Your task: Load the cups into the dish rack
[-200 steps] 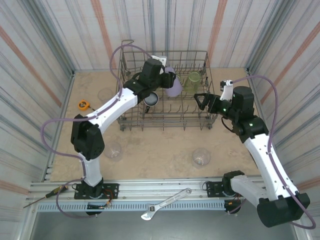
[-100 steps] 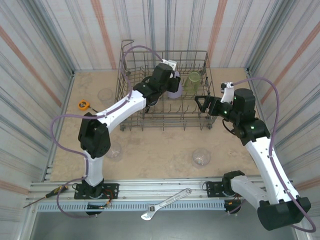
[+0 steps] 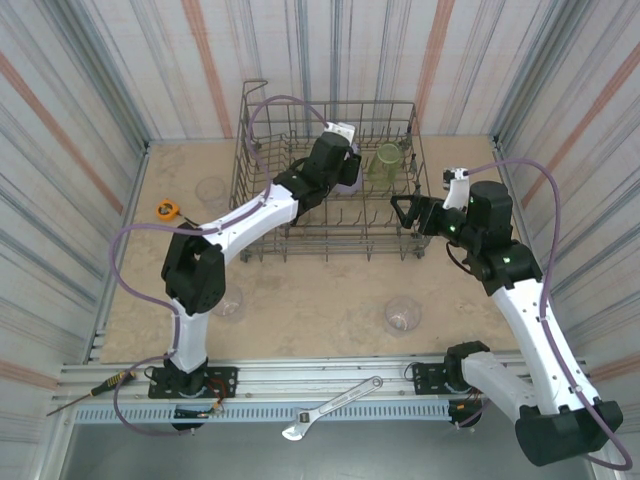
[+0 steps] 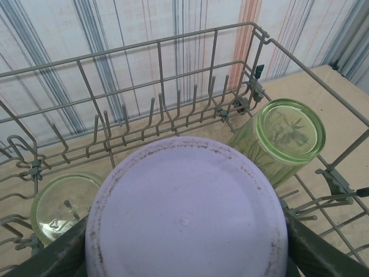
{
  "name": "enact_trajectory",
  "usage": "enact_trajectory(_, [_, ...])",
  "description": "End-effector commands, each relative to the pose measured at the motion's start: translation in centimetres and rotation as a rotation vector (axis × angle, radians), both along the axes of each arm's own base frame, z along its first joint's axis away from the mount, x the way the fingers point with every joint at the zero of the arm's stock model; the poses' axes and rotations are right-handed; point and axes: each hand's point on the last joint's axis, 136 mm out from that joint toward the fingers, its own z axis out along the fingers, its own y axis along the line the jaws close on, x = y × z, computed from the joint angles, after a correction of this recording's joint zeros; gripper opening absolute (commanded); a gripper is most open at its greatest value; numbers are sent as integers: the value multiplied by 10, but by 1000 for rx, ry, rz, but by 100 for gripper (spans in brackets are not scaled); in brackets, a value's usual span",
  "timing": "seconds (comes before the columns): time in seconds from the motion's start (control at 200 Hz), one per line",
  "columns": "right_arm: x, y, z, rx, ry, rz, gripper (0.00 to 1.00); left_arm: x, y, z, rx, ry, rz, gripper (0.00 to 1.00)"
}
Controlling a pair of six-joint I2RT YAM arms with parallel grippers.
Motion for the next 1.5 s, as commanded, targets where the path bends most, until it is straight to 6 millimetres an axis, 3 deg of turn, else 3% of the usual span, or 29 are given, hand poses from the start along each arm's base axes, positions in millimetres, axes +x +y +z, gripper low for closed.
enact_trajectory(0.0, [-5, -5, -3, -19, -2, -11, 99, 2, -5, -8, 1, -16, 18, 0])
enact_trajectory(0.862, [-18, -9, 4, -1, -20, -22, 99, 2, -11, -56, 27, -9, 72, 0])
enact_trajectory(0.922, [-18, -9, 3, -2, -18, -23, 99, 2, -11, -61, 22, 2, 77, 11])
enact_trajectory(1.032, [-19, -8, 2, -2, -14, -18, 99, 1, -12, -70, 4, 39, 88, 18])
enact_trajectory(1.122, [-20, -9, 1, -1, -13, -22, 99, 0, -13, -74, -11, 57, 88, 38])
enact_trajectory(1.242, [-21, -9, 1, -1, -16, -21, 99, -2, -14, -76, -22, 73, 88, 56])
enact_trajectory(1.493, [-18, -7, 7, 16, -27, -14, 99, -5, -16, -80, -31, 103, 80, 80])
